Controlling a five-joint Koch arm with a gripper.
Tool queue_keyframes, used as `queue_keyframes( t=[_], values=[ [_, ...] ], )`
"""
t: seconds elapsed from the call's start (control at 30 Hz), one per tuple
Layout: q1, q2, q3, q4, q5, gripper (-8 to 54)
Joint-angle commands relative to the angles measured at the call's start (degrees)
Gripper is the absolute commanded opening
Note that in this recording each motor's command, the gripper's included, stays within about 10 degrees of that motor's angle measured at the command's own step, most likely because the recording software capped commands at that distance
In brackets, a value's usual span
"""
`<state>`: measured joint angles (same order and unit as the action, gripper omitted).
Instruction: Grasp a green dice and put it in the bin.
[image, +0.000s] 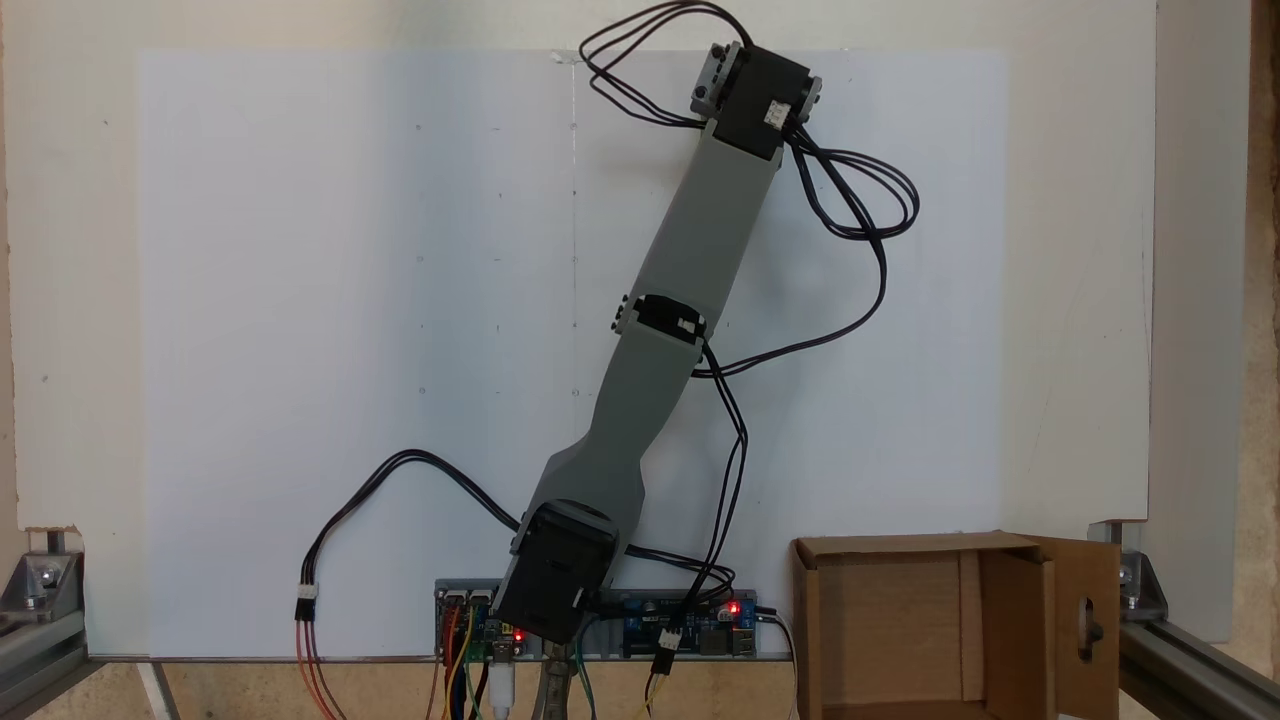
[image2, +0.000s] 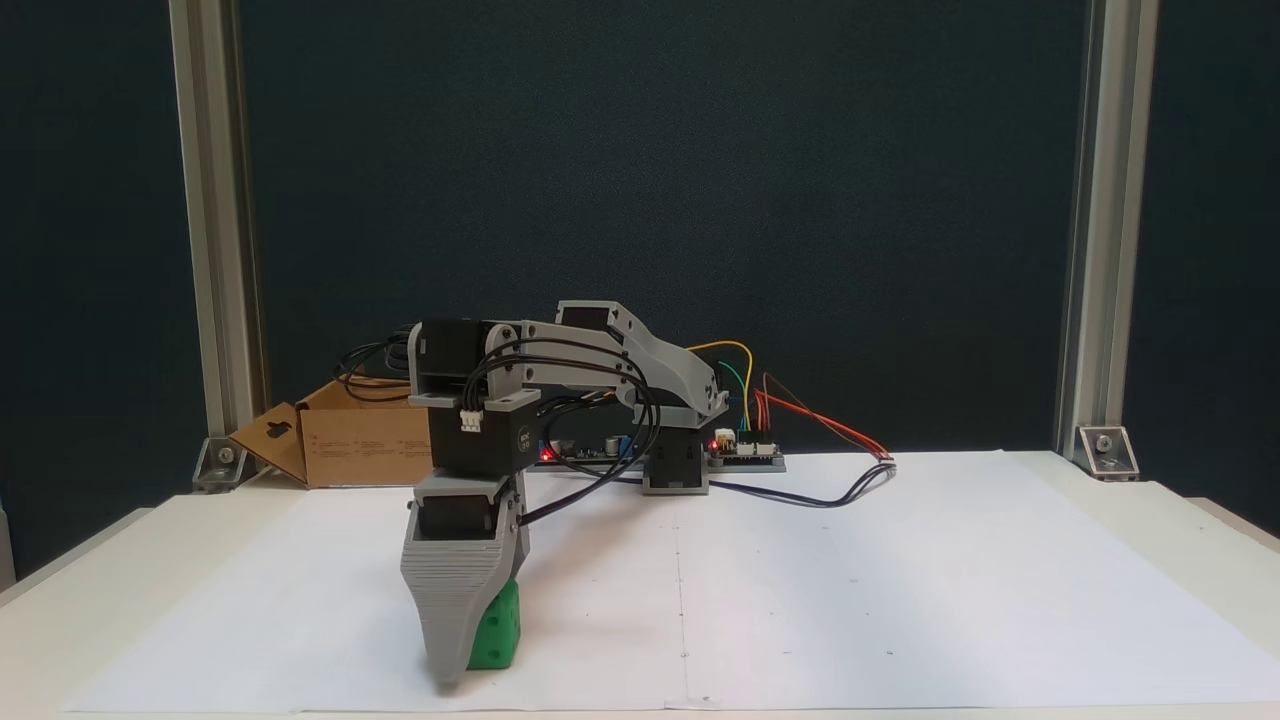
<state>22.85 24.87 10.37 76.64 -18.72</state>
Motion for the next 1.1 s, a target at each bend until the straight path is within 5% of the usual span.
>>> queue_keyframes(
  t=[0.0, 0.2, 0.43, 0.77, 1.07],
  values=[
    [0.0, 0.6, -4.9, -0.4, -2.9, 40.9],
    [0.1, 0.5, -4.9, -0.5, -2.9, 33.7],
    [0.2, 0.5, -4.9, -0.5, -3.0, 11.9],
    [1.1, 0.9, -4.9, 1.1, -1.9, 11.7],
    [1.3, 20.2, 13.7, 3.6, 1.0, 11.7]
  ],
)
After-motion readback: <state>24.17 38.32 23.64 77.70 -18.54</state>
